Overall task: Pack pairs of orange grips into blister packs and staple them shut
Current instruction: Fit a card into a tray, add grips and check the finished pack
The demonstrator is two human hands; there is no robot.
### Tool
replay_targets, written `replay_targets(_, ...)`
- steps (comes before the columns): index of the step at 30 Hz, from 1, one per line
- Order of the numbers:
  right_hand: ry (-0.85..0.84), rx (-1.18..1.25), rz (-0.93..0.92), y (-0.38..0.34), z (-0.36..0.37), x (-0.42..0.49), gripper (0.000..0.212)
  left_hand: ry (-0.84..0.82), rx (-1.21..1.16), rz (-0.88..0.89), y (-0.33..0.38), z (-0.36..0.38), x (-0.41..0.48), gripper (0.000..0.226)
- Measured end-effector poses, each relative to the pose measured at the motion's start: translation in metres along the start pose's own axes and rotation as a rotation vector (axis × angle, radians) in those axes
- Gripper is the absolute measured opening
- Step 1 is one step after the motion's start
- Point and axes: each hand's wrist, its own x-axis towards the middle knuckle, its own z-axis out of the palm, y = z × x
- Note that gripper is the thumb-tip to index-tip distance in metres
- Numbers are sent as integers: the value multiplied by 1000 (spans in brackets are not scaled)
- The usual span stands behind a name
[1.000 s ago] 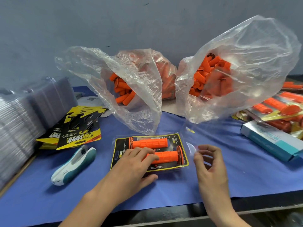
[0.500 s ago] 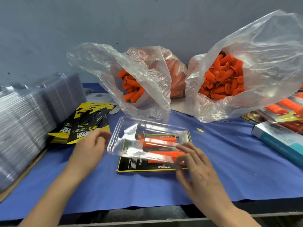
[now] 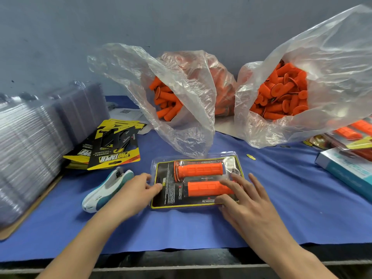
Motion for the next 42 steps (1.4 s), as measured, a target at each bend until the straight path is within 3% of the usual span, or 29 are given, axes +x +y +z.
replay_targets(3, 31, -52, -33, 0, 2, 3, 11, -45, -68, -28, 6, 0, 0, 14)
replay_targets(9, 53, -9, -30, -13, 1, 17, 25, -292, -576, -219, 17, -5, -9, 15)
replay_targets(13, -4, 46, -105, -24, -1, 26, 25, -400, -736, -257, 25, 0, -17, 17)
replay_targets(18, 24, 117, -85, -22, -11, 34, 12, -372, -782, -246, 31, -3, -19, 24)
replay_targets(21, 98, 209, 49, -19, -25, 48, 5, -275, -812, -249, 34, -12, -15, 51)
replay_targets(24, 157, 492, 293, -6, -50, 67, 10, -8, -727, -96, 40, -16, -12, 55)
replay_targets(26, 185, 707, 378, 3, -67, 79, 18, 75, -790, 57, 48, -15, -11, 55)
replay_targets(29, 150, 918, 476, 15, -82, 92, 18, 16, -1013, 227, 63, -20, -12, 73)
replay_targets(33, 76, 1230, 670, 27, -87, 102, 18, -29, -1161, 435, 77, -30, -13, 53)
replay_targets(38, -100, 1552, 779, 36, -78, 104, 15, -112, -1117, 479, 82, -35, -11, 64)
replay_targets(42, -228, 1608, 841, 45, -66, 99, 27, -108, -1057, 399, 83, -29, -9, 26)
